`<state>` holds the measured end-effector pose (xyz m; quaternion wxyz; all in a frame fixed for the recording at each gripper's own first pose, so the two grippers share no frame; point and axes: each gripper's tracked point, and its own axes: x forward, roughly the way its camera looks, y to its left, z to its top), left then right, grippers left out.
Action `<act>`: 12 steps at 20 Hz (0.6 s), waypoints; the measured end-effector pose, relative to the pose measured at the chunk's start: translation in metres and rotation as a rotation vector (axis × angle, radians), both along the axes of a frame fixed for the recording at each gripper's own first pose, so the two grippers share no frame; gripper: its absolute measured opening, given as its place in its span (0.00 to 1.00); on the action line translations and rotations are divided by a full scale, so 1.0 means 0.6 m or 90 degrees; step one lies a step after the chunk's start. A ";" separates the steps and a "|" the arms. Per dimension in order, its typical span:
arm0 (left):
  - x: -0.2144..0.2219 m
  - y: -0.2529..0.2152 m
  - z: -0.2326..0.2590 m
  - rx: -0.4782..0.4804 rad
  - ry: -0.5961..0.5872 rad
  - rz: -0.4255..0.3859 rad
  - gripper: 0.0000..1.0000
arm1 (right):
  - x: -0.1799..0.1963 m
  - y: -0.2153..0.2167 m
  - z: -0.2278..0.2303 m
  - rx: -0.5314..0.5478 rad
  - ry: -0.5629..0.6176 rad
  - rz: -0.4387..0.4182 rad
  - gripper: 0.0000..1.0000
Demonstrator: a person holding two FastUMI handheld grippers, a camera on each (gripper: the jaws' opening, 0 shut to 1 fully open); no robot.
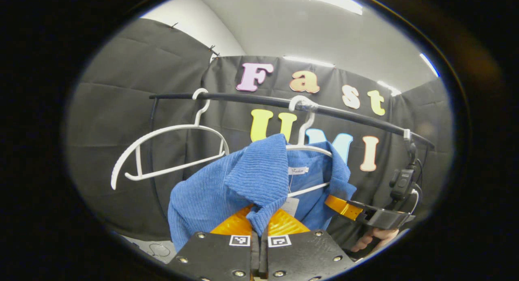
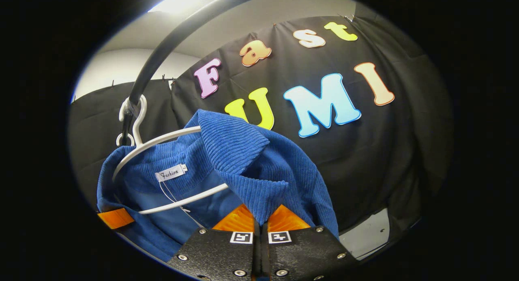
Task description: Grasp the clothes on the hanger with both hands and then place them into the laundry hamper below.
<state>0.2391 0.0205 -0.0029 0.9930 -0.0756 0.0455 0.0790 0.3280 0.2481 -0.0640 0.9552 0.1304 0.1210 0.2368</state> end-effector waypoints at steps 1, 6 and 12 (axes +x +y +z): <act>-0.007 0.006 0.006 -0.001 -0.005 -0.009 0.01 | 0.000 -0.006 0.005 0.001 -0.004 -0.011 0.00; -0.017 0.034 0.044 -0.017 -0.034 -0.031 0.02 | 0.008 -0.026 0.032 0.007 -0.020 -0.062 0.00; -0.021 0.086 0.080 0.000 -0.055 -0.025 0.00 | 0.040 -0.053 0.067 0.033 -0.051 -0.126 0.00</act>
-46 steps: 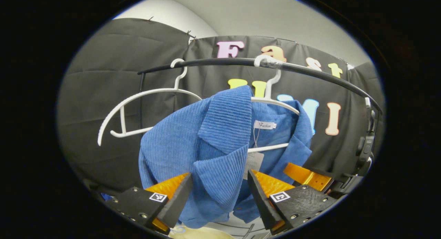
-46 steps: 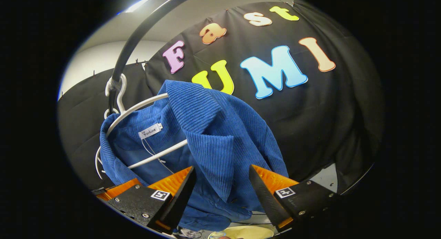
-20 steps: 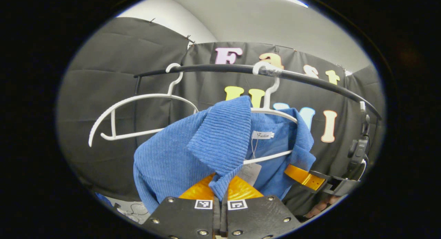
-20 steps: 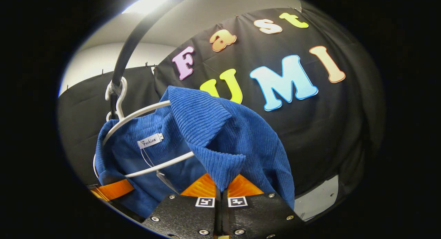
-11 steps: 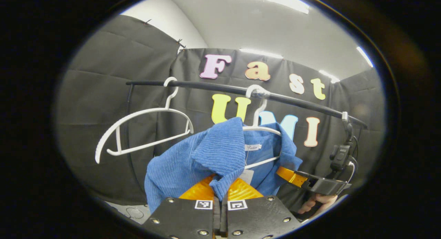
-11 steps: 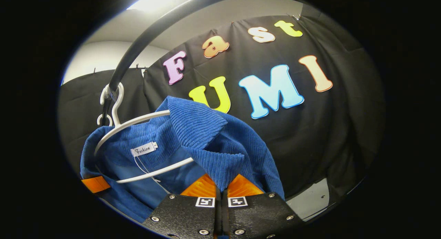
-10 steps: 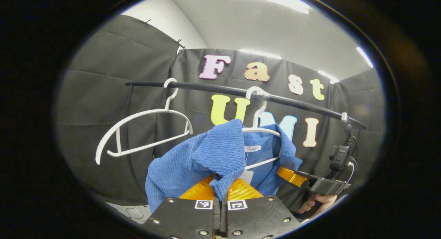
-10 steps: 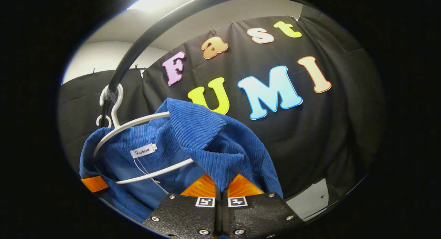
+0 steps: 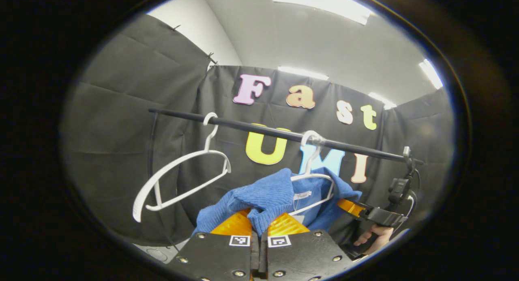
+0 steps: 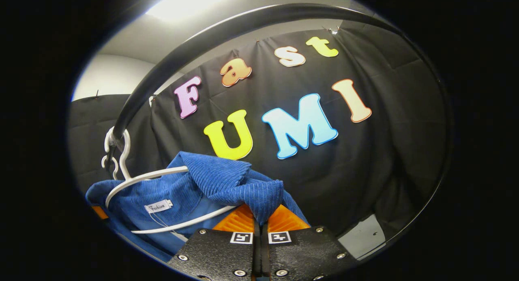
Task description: Grasp the clothes on the hanger with both hands and then place them into the laundry hamper below.
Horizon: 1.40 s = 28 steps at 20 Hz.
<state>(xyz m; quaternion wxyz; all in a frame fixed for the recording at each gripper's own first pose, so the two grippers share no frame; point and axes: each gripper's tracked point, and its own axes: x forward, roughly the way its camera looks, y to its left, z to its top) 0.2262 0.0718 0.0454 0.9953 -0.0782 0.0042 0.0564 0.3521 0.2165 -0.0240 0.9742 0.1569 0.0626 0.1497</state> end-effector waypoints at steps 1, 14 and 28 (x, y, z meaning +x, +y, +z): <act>-0.001 0.011 0.007 0.005 -0.003 0.004 0.00 | 0.004 -0.005 0.005 0.006 -0.004 -0.010 0.00; 0.009 0.119 0.033 0.065 0.018 0.018 0.01 | 0.071 -0.032 0.056 0.013 -0.065 -0.082 0.00; 0.068 0.193 0.008 0.140 0.063 -0.021 0.00 | 0.110 -0.051 0.082 -0.028 -0.141 -0.116 0.00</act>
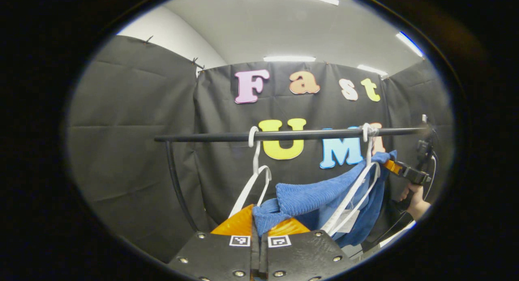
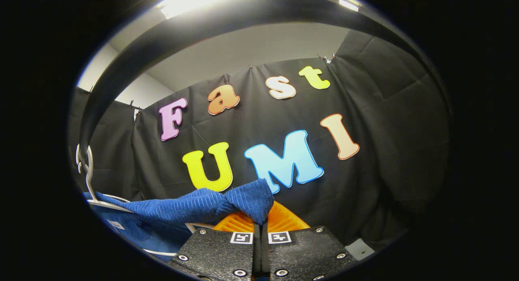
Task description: Grasp the clothes on the hanger with both hands and then place them into the laundry hamper below.
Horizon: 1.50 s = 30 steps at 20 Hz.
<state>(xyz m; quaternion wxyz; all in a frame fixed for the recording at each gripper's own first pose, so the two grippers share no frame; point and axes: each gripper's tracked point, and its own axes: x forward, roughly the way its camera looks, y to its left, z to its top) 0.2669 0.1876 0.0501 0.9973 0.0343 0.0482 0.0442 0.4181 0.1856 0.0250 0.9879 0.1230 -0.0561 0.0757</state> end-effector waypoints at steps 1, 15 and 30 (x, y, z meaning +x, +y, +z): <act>0.003 0.000 -0.006 -0.004 0.003 -0.007 0.00 | 0.004 -0.001 -0.002 0.001 0.001 -0.002 0.00; 0.098 0.008 -0.070 -0.012 0.026 -0.116 0.00 | 0.053 -0.008 -0.020 -0.062 -0.035 -0.044 0.00; 0.093 0.004 -0.233 -0.103 0.112 -0.123 0.01 | -0.003 -0.033 -0.169 -0.108 0.074 -0.076 0.00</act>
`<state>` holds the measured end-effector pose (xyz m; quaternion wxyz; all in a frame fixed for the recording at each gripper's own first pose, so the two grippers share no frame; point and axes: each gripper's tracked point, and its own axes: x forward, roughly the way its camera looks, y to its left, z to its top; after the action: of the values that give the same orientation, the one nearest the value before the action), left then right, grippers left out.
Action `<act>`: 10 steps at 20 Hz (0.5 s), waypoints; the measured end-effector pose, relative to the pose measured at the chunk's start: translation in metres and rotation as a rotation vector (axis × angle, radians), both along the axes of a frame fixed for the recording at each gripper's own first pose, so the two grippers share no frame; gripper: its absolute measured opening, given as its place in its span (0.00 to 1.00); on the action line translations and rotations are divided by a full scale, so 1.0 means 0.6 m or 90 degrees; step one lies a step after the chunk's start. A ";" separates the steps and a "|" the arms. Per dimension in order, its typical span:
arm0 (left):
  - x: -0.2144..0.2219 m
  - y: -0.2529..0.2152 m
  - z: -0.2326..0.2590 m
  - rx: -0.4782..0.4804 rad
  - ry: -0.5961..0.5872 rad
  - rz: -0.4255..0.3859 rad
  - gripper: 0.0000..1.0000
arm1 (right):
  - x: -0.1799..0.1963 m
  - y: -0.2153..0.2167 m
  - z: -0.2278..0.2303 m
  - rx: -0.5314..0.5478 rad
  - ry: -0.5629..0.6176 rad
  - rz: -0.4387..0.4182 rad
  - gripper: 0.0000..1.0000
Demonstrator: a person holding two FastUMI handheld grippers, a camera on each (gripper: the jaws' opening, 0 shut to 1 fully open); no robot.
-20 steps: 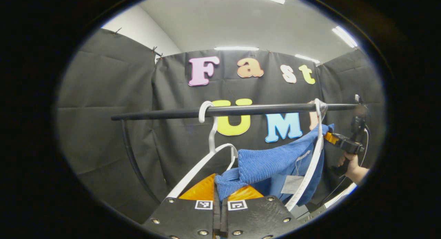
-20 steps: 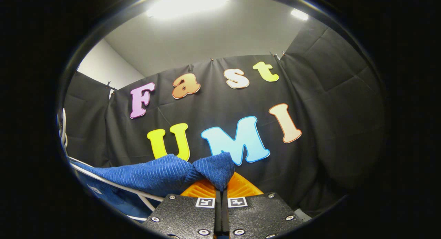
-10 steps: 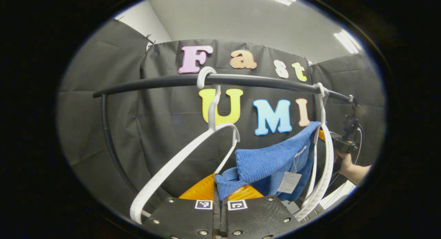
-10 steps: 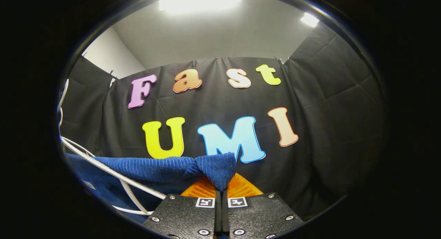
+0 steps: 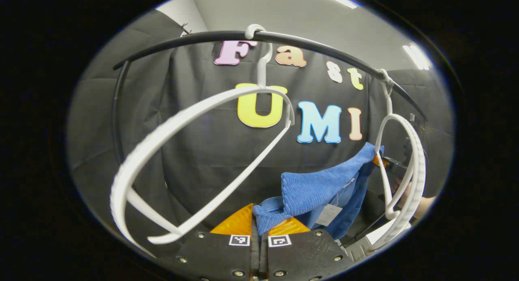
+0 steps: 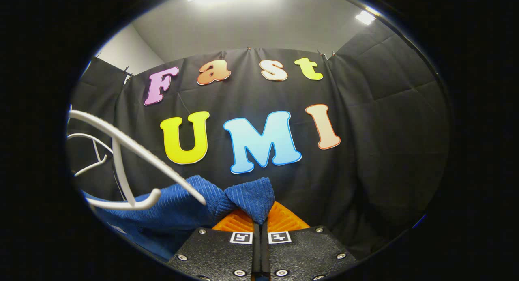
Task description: Grasp the clothes on the hanger with both hands and then place them into the laundry hamper below.
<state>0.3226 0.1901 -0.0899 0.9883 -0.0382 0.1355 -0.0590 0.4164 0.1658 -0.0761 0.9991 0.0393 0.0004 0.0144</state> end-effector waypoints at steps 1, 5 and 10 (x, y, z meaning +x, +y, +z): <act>-0.015 0.007 -0.009 -0.013 0.005 0.008 0.01 | -0.011 0.002 -0.005 -0.005 0.000 0.002 0.00; -0.071 0.031 -0.033 -0.066 0.018 0.046 0.01 | -0.043 0.013 -0.018 -0.008 0.009 0.017 0.00; -0.114 0.023 -0.071 -0.030 0.035 0.060 0.01 | -0.109 0.005 -0.072 -0.019 0.077 0.012 0.00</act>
<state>0.2543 0.2036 -0.1327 0.9847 -0.0696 0.1590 -0.0143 0.3511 0.1689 -0.1196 0.9976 0.0250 0.0613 0.0211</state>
